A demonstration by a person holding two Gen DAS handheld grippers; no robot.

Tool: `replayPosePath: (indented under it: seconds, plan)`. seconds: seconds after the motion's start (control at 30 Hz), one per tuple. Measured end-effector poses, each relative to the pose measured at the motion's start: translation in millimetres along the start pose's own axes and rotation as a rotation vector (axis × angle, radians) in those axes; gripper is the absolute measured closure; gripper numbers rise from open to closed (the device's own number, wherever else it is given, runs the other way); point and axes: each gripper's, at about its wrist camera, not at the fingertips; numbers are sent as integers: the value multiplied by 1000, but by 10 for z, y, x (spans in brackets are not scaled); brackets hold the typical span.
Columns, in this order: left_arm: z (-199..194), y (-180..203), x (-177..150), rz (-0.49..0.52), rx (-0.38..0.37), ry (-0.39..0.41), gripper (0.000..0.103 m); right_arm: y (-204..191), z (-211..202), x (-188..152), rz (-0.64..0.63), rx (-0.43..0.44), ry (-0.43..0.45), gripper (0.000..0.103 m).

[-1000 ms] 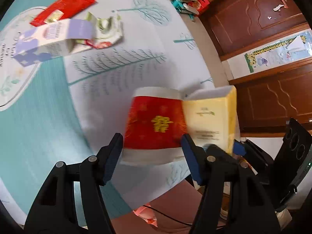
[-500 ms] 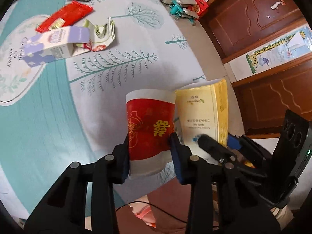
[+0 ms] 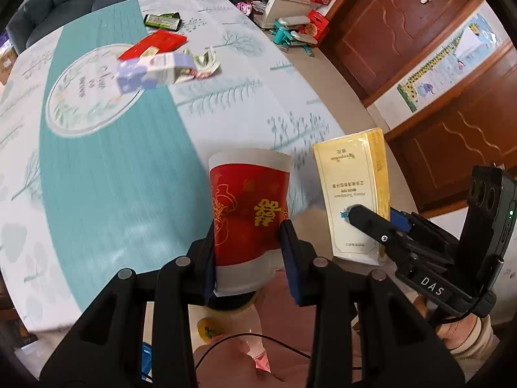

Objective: Collect trash
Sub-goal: 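Carry the red-white cup and yellow box in both tools over the black bin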

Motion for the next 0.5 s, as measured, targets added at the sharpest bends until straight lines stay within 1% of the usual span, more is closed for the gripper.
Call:
replayPosePath:
  seconds: [0.13,0.27,0.37,0.5]
  plan:
    - [-123,-12,-374,16,3,-6,72,-40,-69,-437,29,-10,-9,62]
    - [-136,43,-666,34,5,-45,72,-36,-63,-855,56,-37,-59,62]
    - [-122,97,-813,38,3,-70,72,-20,-48,-1047,67,-53,-93,62]
    - [-25,235,-1032,54,17,-99,72,131,-74,-1274,63,-72,-136,62]
Point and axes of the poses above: each gripper's, at about its wrist camera, not at the fingertips, and z roughly the way its jaws point, y to its right, x to its top, and after that the axes turned 14 degrees about z, right-handed
